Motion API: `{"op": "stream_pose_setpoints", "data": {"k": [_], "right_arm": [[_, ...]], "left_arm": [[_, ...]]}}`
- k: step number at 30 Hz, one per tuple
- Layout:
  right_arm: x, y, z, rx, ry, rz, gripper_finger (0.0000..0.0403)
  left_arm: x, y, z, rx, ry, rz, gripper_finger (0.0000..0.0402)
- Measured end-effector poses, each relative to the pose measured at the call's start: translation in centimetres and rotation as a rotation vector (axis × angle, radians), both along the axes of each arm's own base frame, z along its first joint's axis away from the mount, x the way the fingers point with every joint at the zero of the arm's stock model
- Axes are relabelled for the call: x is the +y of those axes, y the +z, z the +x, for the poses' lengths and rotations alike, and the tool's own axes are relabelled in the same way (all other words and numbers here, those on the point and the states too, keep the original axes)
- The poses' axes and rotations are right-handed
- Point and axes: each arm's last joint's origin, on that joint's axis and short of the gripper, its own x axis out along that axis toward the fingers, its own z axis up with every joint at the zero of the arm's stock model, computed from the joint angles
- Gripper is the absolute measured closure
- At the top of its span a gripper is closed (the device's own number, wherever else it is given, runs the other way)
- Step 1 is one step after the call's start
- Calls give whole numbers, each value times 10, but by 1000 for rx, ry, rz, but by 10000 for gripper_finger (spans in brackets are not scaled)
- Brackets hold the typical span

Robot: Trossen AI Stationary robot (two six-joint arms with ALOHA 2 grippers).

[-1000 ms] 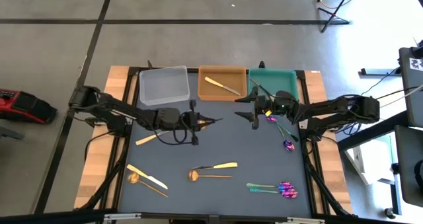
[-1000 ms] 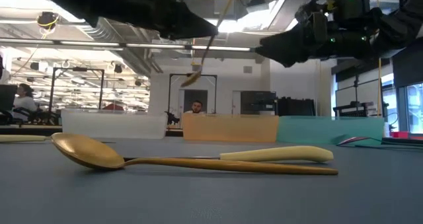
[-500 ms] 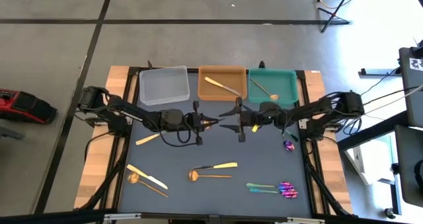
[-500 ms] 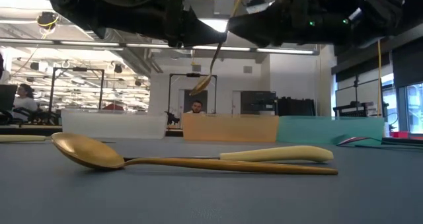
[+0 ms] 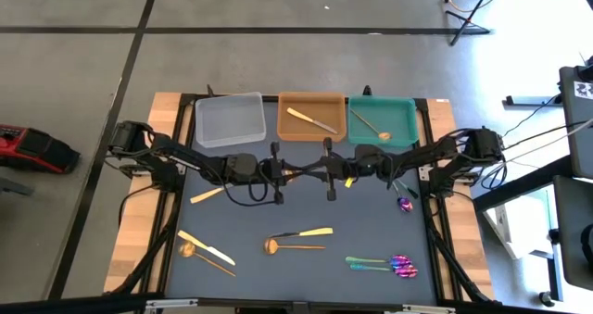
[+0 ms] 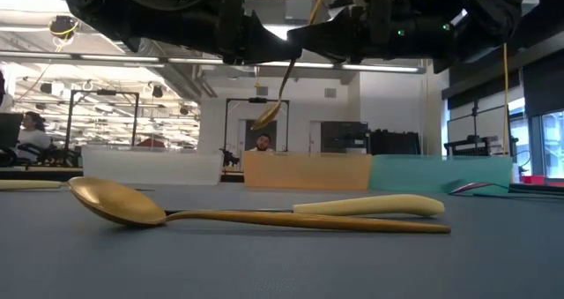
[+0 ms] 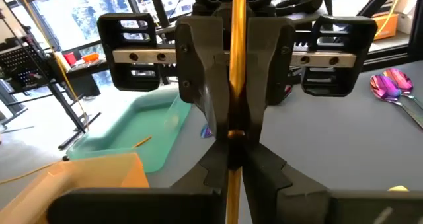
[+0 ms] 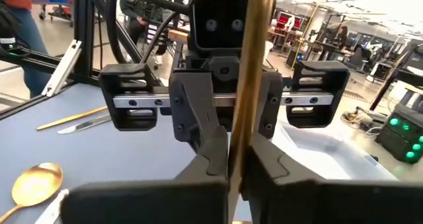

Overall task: Sort silverware by color (type)
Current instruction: Put the golden spoon into the green bin

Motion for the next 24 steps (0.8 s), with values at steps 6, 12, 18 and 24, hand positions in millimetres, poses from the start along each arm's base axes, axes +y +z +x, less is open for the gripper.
{"op": "stream_pose_setpoints", "data": {"k": [6,12,18,24], "right_arm": [[-1,-1,0,17,-29,-3,394],[-3,10,-10,68,-120,-16,387],[-11,32,-34,150,-380,-137,398],[-23,56,-70,283,-787,-374,389]], "left_arm": [[-3,0,0,0,3,-3,334],[-3,5,-8,63,51,-14,292],[-2,10,-24,198,65,-40,286],[0,12,-34,267,107,-79,286]]}}
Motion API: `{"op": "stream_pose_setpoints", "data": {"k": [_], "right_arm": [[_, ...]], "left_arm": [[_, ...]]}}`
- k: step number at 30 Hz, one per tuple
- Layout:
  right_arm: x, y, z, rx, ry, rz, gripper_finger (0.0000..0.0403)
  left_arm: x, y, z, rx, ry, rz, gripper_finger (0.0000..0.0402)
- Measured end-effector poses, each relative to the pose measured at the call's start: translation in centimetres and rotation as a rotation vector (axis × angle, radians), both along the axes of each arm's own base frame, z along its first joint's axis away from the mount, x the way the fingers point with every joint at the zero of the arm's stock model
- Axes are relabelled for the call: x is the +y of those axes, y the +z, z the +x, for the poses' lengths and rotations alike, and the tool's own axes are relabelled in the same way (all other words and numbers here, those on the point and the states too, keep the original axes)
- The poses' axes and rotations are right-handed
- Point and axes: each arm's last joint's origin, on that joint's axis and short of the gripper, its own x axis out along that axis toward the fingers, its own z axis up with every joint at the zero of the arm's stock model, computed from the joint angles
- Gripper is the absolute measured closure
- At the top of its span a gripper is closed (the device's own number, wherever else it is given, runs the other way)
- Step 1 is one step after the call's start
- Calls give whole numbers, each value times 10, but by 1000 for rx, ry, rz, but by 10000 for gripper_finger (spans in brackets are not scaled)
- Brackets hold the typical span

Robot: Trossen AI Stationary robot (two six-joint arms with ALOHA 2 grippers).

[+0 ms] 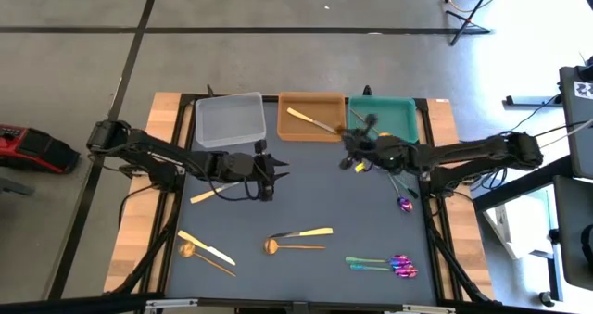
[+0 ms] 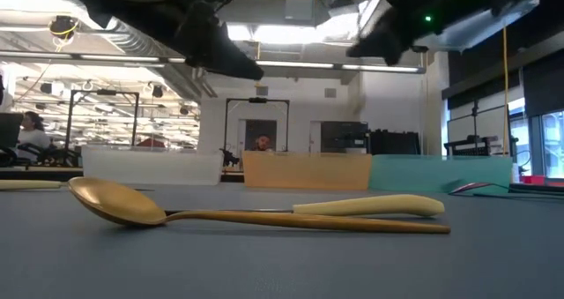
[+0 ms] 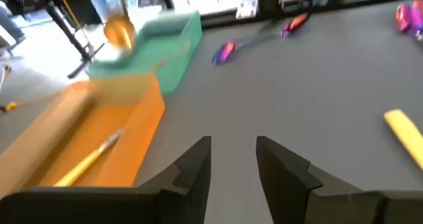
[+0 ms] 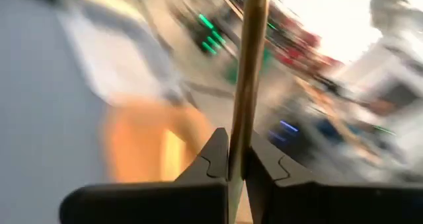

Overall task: Sort silverware by color (type)
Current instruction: Put the golden spoon into the green bin

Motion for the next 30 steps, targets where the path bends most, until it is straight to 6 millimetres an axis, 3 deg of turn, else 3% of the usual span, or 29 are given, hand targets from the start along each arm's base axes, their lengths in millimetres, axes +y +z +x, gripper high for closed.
{"op": "stream_pose_setpoints", "data": {"k": [6,18,22,30], "right_arm": [[-31,0,-31,200,-301,-69,399],[-118,-39,-66,303,-582,266,396],[-129,-53,-72,338,-635,351,389],[-134,-71,-65,376,-564,463,376]], "left_arm": [[0,0,0,1,0,-1,285],[0,1,0,-12,1,-2,285],[0,1,0,-11,1,-2,285],[0,1,0,-15,1,-20,285]]}}
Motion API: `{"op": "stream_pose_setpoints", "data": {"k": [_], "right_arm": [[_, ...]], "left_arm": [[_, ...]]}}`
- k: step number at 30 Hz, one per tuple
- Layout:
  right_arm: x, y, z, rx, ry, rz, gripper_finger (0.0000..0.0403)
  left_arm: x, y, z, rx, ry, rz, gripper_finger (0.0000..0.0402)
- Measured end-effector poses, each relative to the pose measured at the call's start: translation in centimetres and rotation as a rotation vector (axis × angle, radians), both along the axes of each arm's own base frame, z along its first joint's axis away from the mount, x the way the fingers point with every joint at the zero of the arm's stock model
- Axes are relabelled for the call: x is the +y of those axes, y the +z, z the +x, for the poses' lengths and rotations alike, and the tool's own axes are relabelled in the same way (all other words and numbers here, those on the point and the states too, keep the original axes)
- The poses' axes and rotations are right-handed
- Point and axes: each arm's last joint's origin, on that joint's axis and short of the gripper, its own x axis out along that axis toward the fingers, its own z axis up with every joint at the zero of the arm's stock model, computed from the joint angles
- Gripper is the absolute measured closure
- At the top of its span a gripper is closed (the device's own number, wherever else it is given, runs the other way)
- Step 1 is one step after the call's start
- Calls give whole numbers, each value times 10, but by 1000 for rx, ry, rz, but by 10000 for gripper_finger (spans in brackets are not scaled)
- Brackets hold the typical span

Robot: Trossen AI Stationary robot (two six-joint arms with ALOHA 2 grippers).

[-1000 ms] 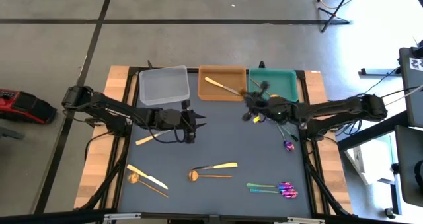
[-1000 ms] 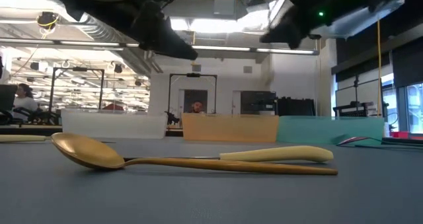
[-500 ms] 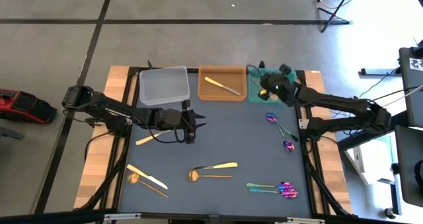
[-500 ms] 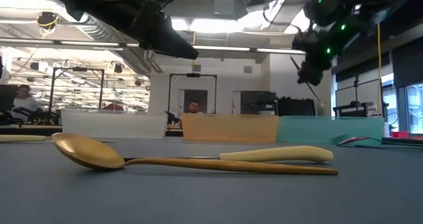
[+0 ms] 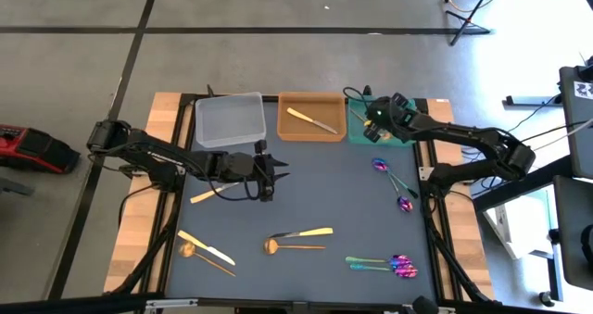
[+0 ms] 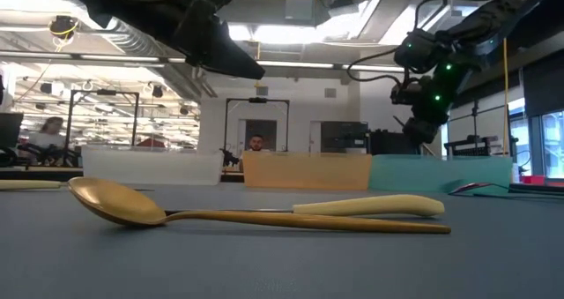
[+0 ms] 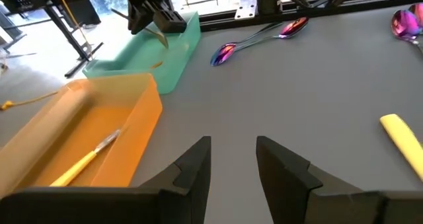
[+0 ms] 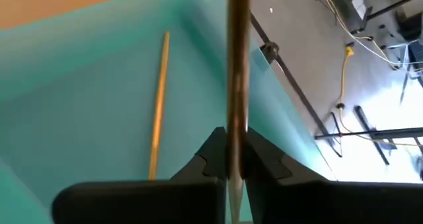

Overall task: Sort silverware by color (type)
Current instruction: Put the golden spoon into the green bin, then put the yellow table knife into the orange bin

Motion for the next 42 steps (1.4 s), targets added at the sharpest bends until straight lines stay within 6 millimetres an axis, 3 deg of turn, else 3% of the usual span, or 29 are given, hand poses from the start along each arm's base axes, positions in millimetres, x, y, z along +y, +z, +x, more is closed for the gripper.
{"op": "stream_pose_setpoints", "data": {"k": [7,13,17,24,28,36,42], "right_arm": [[-1,0,1,-15,-40,-6,299],[6,26,6,-25,-63,53,233],[28,46,14,-82,12,55,215],[55,58,19,-128,87,16,214],[74,53,31,-211,260,135,214],[138,31,56,-525,798,310,214],[175,12,63,-628,933,399,214]], "left_arm": [[0,0,0,-2,2,-10,285],[0,0,0,-10,11,-33,285],[0,0,0,-27,23,-61,285],[0,1,1,-47,43,-111,285],[-3,1,1,-48,27,-133,285],[-12,0,0,-30,-83,-167,285],[-29,-6,-5,37,-135,-181,285]]}}
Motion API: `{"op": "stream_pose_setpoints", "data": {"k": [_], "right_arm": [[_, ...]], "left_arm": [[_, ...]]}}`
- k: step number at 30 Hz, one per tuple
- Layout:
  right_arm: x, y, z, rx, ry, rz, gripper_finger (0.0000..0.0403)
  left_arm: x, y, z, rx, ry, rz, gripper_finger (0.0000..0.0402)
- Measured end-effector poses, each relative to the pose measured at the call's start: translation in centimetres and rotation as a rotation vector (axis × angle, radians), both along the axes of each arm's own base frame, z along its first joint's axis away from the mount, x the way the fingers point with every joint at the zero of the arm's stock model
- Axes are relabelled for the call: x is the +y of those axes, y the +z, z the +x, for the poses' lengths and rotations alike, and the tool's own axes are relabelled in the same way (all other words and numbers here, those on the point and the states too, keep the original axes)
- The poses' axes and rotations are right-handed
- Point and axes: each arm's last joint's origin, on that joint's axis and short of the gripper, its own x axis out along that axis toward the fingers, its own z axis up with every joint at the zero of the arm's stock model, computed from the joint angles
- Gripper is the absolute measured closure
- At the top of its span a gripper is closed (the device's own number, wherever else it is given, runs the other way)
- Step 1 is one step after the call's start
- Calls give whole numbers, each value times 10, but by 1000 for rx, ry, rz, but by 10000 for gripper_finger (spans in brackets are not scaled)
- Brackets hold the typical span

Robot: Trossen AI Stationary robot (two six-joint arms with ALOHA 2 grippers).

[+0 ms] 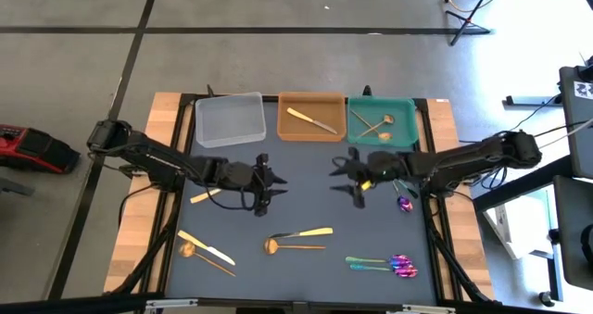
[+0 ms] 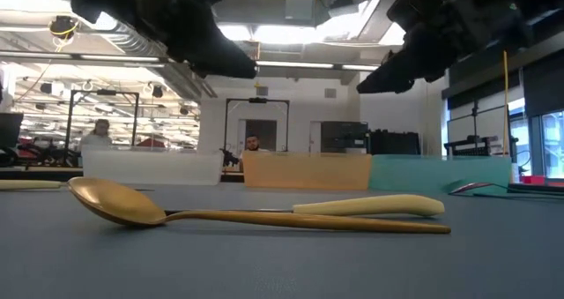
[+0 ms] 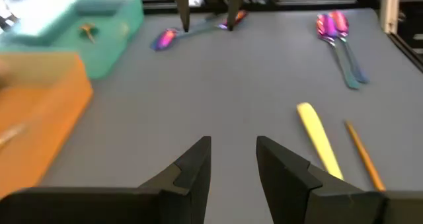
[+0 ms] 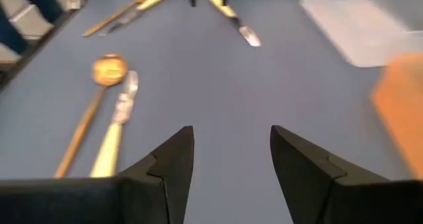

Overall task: Sort silverware by color (type)
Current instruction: Put the yellow table knife into the orange bin

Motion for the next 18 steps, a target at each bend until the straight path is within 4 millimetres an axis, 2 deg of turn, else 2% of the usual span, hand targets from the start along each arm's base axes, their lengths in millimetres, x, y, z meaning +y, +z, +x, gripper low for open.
{"op": "stream_pose_setpoints", "data": {"k": [10,18], "right_arm": [[55,-50,22,71,141,54,214],[81,-83,52,140,180,52,214]], "left_arm": [[-33,1,-7,-25,-34,-1,285],[-37,1,-9,-27,-35,10,285]]}}
